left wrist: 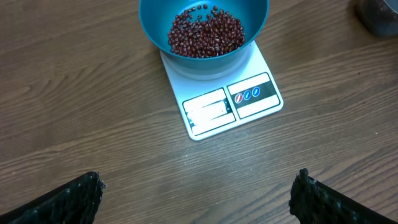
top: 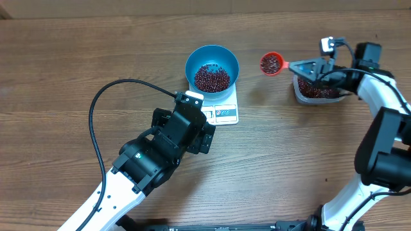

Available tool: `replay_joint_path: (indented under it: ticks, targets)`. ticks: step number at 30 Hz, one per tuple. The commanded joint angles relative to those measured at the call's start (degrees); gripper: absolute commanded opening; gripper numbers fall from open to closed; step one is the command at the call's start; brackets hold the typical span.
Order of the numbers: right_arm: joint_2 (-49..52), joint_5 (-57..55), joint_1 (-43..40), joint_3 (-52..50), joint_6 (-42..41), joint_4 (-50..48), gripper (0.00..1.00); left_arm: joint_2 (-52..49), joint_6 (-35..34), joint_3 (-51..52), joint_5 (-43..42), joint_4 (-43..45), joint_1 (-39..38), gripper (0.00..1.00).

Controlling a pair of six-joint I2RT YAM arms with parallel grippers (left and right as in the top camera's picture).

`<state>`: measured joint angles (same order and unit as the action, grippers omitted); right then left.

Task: Scoop item into bowl and weigh 150g on scale
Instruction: 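Carry the red cup over the teal bowl with the right gripper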

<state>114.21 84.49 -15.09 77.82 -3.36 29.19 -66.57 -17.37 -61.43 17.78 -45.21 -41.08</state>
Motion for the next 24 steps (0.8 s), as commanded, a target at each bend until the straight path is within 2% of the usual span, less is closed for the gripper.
replay_joint_path:
  ticks: [1,14,24]
  targets:
    - [0.76,1.22,2.78,-0.04,-7.98,-4.37,0.04,-0.20,0.48,0.26,0.20,0.02,0.57,0.99]
    - [0.76,-4.31,12.22,-0.04,-25.35,-25.81,0.04,-0.20,0.46,0.26,0.20,0.02,0.57,0.99]
    - [0.76,-13.51,17.44,-0.07,-25.35,-30.60,0.04,-0.20,0.46,0.26,0.20,0.00,0.57,0.99]
